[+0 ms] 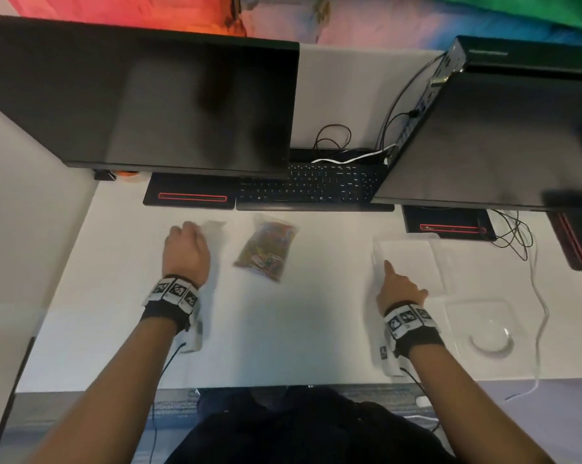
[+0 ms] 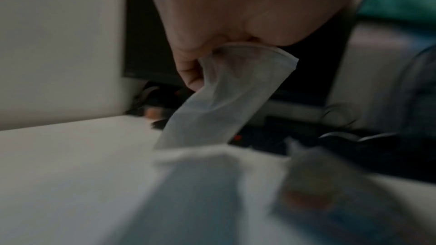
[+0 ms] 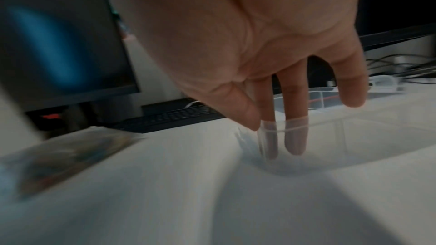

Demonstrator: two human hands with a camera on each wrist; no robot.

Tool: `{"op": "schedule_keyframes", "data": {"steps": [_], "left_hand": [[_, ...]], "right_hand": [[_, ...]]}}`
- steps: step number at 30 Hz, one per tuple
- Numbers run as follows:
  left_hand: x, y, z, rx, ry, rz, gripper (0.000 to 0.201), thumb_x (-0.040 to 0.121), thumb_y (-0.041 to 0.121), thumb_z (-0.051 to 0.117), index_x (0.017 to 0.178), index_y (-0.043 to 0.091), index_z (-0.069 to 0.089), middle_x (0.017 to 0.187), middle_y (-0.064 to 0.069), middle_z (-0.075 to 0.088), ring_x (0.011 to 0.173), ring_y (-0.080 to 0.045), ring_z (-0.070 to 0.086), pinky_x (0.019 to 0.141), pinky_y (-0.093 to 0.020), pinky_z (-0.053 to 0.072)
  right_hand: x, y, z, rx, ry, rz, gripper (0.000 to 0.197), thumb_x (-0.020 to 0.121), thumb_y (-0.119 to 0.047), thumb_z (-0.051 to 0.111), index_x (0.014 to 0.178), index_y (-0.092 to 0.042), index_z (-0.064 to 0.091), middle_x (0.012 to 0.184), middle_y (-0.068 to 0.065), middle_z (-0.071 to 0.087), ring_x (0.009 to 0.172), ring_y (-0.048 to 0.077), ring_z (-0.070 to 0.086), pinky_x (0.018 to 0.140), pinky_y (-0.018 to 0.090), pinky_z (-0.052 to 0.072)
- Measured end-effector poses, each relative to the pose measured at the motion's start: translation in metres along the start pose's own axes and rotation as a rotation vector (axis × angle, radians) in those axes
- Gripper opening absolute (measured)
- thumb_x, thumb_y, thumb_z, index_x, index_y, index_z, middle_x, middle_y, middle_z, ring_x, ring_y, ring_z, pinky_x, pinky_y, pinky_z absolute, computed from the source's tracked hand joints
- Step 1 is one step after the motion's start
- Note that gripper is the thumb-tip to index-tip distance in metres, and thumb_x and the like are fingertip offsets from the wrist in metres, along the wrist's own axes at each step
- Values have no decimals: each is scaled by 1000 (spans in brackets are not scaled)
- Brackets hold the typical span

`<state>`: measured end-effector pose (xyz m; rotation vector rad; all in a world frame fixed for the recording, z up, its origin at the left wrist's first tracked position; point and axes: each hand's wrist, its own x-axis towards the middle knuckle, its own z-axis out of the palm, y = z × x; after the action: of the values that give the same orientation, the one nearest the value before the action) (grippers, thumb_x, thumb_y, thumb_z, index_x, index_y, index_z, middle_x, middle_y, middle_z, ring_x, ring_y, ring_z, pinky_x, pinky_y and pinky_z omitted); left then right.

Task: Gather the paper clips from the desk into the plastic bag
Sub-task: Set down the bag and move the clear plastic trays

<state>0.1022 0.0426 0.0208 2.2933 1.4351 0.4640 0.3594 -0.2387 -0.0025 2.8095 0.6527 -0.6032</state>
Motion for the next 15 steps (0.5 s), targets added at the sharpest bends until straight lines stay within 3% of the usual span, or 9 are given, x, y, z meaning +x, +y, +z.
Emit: {"op": "schedule_keyframes", "data": {"steps": [2, 4, 5, 7, 9, 11, 13, 15], "left_hand": [[-5, 44, -5, -101, -24, 98, 40, 100, 35, 41, 120, 4, 55, 109, -22, 55, 100, -37, 53, 90, -45, 44], [-12, 86, -1, -171, -130, 183, 52, 95, 52, 45, 129, 14, 52, 115, -12, 49, 102, -24, 48, 91, -38, 45], [-17, 104, 4, -182, -188, 228, 52, 93, 51, 50, 132, 17, 50, 117, -9, 46, 102, -21, 47, 91, -35, 45], [-28, 131, 22, -119, -261, 373, 46, 94, 33, 57, 136, 17, 48, 118, -9, 45, 101, -21, 47, 95, -36, 46], [-41, 149, 44, -34, -344, 513, 41, 94, 18, 54, 135, 16, 51, 114, -9, 46, 95, -19, 46, 95, -36, 47], [-53, 159, 67, -62, -427, 623, 36, 94, 12, 51, 129, 13, 60, 108, -12, 48, 93, -22, 48, 90, -39, 49], [-63, 168, 88, -90, -502, 691, 35, 94, 11, 50, 126, 11, 64, 112, -14, 53, 99, -28, 53, 91, -41, 50], [-69, 175, 104, -47, -603, 699, 37, 96, 12, 47, 130, 15, 61, 126, -10, 58, 112, -28, 55, 100, -40, 47]], "right_hand": [[-11, -19, 2, 18, -10, -125, 68, 92, -13, 42, 152, -27, 14, 123, 11, 61, 110, 29, 59, 98, 42, 42], [-15, -29, 0, 272, -90, -235, 59, 93, -12, 41, 148, -26, 29, 123, 14, 62, 106, 30, 61, 93, 33, 46], [-15, -29, -2, 440, -119, -281, 51, 93, -13, 42, 142, -26, 41, 120, 13, 64, 99, 27, 63, 88, 28, 48], [-11, -12, -10, 715, -45, -305, 37, 92, -8, 46, 120, -25, 64, 104, 8, 71, 83, 21, 64, 83, 26, 52], [-2, 25, -17, 808, 118, -219, 36, 87, 1, 49, 101, -22, 72, 92, 4, 73, 81, 21, 67, 88, 30, 53], [5, 76, -20, 755, 251, -54, 37, 83, 5, 51, 99, -21, 72, 98, 5, 73, 88, 23, 67, 90, 25, 49], [8, 128, -15, 610, 289, 168, 41, 81, 0, 58, 115, -20, 66, 118, 12, 63, 103, 30, 60, 92, 30, 46], [8, 169, 0, 406, 201, 401, 58, 79, -15, 67, 134, -21, 49, 137, 18, 44, 120, 39, 45, 100, 44, 42]]}}
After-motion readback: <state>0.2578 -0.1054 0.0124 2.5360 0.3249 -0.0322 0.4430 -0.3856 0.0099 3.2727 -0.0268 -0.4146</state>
